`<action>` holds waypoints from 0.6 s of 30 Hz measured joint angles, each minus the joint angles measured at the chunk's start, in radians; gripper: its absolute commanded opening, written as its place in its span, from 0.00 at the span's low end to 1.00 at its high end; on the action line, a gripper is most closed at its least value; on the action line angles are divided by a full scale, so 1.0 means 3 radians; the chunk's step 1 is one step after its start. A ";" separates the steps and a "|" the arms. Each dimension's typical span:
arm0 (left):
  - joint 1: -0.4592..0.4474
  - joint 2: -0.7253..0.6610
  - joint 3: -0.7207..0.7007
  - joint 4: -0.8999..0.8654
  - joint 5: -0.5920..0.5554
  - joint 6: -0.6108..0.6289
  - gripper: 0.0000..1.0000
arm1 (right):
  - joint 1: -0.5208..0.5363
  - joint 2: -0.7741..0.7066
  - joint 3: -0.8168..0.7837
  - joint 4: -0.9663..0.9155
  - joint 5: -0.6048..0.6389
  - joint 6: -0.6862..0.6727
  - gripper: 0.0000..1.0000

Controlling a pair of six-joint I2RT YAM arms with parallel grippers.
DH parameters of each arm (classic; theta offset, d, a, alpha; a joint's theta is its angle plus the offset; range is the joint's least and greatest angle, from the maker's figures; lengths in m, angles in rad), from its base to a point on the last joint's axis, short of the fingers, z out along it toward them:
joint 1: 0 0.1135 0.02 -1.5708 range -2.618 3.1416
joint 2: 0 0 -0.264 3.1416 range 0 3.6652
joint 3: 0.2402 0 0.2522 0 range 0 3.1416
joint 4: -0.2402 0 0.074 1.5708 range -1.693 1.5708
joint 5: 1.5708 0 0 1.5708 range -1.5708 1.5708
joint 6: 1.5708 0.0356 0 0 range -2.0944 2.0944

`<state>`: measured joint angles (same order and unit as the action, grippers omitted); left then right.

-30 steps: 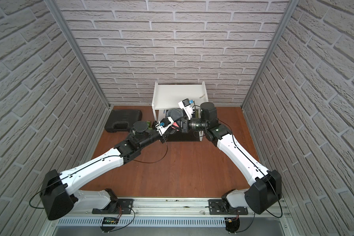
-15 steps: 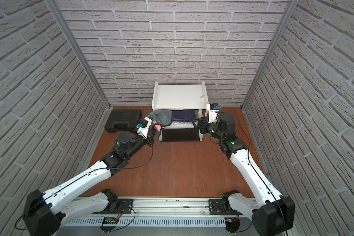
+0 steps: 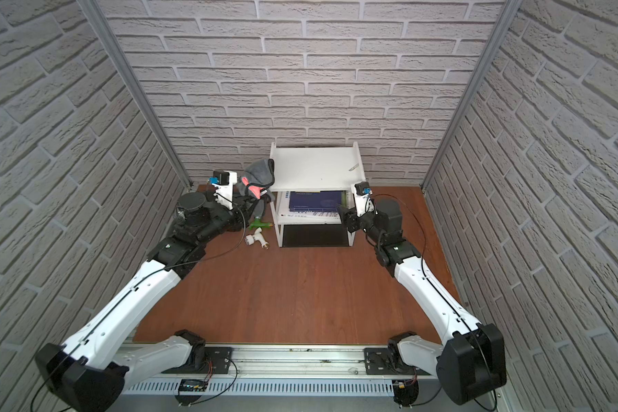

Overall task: Wipe the bookshelf clean with a cloth
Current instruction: Wipe the dust from the shelf.

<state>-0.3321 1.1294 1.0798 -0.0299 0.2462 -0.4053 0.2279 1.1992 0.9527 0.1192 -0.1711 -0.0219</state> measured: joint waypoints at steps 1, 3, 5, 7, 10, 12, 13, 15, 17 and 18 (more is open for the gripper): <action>0.0001 0.0060 -0.0027 0.0004 0.0010 -0.0011 0.00 | 0.0008 -0.0001 0.0010 0.0045 0.0022 -0.0048 0.68; 0.0003 0.0173 -0.0121 -0.0008 0.0019 -0.0038 0.00 | 0.0015 -0.0008 -0.0003 0.0099 0.0064 -0.0107 0.68; 0.0004 0.0253 -0.0207 -0.0085 0.0037 -0.0056 0.00 | 0.0018 -0.0008 -0.0051 0.0132 0.0085 -0.0163 0.65; 0.0005 0.0286 -0.0214 -0.0228 0.0052 -0.0047 0.00 | 0.0020 0.0000 -0.0092 0.0127 0.0104 -0.0226 0.62; 0.0006 0.0284 -0.0048 -0.0408 0.0052 -0.0001 0.00 | 0.0020 0.0041 -0.0095 0.0103 0.0120 -0.0281 0.59; 0.0006 0.0264 0.0141 -0.0394 0.0045 0.0004 0.00 | 0.0019 0.0071 -0.0095 0.0107 0.0125 -0.0289 0.58; 0.0006 0.0242 0.0179 -0.0345 0.0037 -0.0005 0.00 | 0.0019 0.0084 -0.0095 0.0112 0.0131 -0.0284 0.58; 0.0006 0.0169 0.0155 -0.0209 0.0008 -0.0056 0.00 | 0.0020 0.0108 -0.0095 0.0126 0.0148 -0.0244 0.58; 0.0017 0.0102 0.0032 -0.0134 -0.0028 -0.0118 0.00 | 0.0020 0.0140 -0.0095 0.0137 0.0149 -0.0205 0.58; 0.0037 0.0078 -0.0052 -0.0135 -0.0033 -0.0144 0.00 | 0.0023 0.0156 -0.0095 0.0141 0.0148 -0.0189 0.57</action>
<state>-0.3210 1.1526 1.0641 -0.0704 0.2363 -0.4484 0.2348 1.2461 0.9241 0.1616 -0.1268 -0.0788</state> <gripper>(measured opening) 0.132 0.576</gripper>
